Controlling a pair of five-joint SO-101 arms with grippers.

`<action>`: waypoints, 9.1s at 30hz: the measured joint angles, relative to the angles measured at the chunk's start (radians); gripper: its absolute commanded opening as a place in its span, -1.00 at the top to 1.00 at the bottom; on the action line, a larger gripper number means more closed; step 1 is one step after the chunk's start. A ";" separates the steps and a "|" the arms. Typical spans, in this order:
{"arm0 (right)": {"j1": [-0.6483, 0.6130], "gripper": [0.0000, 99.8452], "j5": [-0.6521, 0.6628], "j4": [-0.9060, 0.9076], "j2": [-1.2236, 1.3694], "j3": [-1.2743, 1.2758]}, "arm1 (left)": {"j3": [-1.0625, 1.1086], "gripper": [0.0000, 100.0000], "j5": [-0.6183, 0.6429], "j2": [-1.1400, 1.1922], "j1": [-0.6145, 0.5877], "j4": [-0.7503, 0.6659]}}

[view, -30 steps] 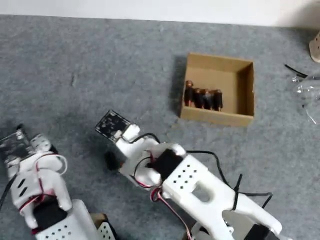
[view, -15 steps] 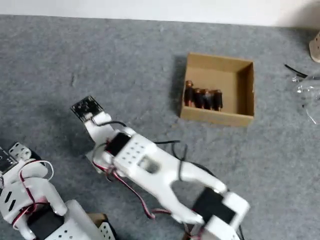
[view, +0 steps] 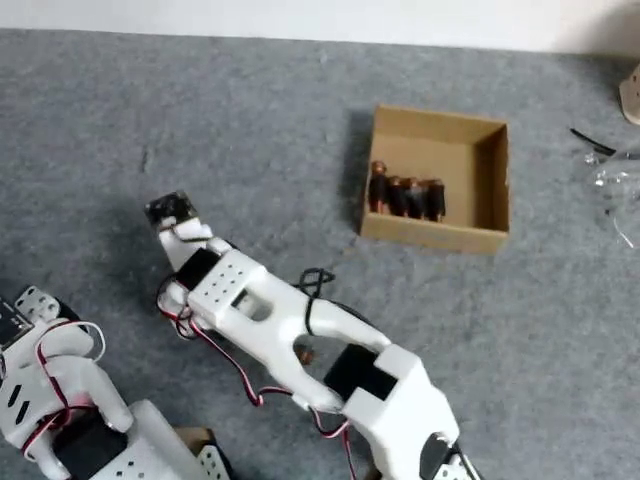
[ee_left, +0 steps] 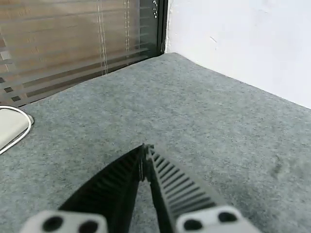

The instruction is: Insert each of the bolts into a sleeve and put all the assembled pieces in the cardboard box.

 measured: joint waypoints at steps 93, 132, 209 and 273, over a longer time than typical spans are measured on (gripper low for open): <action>0.770 0.99 0.497 0.035 -1.886 1.003 | -0.002 0.95 -0.661 0.014 1.254 0.423; 1.089 0.99 0.428 -0.244 -2.256 1.679 | -0.364 0.66 -1.112 1.409 1.425 0.267; 1.094 0.99 0.428 -0.368 -2.256 1.771 | -0.532 0.99 -0.796 1.628 1.363 0.097; 0.410 0.99 0.678 -0.792 -2.254 1.778 | 0.245 0.99 0.667 0.008 1.037 -0.632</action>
